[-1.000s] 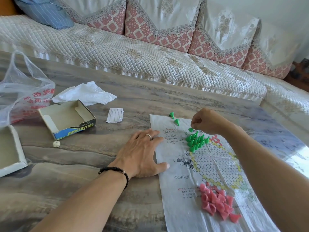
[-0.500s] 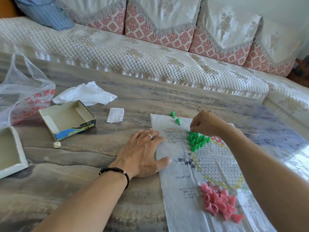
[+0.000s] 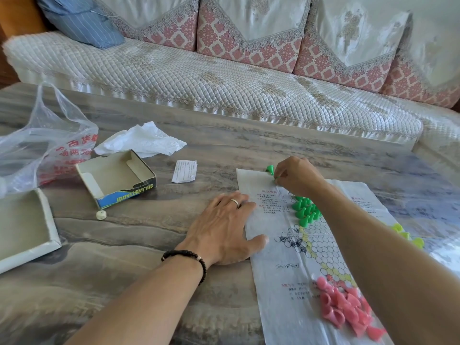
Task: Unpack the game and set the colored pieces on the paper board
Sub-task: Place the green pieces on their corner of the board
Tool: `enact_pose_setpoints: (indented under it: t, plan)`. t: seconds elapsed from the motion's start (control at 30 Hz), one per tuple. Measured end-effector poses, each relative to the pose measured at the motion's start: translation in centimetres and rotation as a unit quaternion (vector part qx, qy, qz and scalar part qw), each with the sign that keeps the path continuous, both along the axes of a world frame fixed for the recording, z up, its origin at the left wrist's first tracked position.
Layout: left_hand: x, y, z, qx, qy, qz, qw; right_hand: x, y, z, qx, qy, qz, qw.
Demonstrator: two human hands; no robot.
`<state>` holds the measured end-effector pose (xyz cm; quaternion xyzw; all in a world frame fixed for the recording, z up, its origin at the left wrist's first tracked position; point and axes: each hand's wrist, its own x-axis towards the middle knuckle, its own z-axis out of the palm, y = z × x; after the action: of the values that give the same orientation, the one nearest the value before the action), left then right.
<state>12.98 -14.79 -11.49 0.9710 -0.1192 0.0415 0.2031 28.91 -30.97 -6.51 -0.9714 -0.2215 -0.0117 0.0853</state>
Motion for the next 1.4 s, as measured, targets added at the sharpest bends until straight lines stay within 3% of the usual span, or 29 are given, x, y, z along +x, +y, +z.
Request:
enact_pose_setpoints:
  t: [0.43,0.9,1.4]
  plan:
    - [-0.2,-0.3,0.4,0.004,0.002,0.006,1.0,-1.8,-3.8,3.5,0.096,0.025,-0.037,0.994]
    - [-0.4,-0.3,0.6,-0.002,-0.001,0.011,1.0,-2.8,-3.9,4.2,-0.021,0.049,0.03,0.998]
    - [-0.2,-0.2,0.3,-0.004,-0.01,0.012,1.0,-2.5,-3.7,2.6,-0.058,0.078,0.041,0.994]
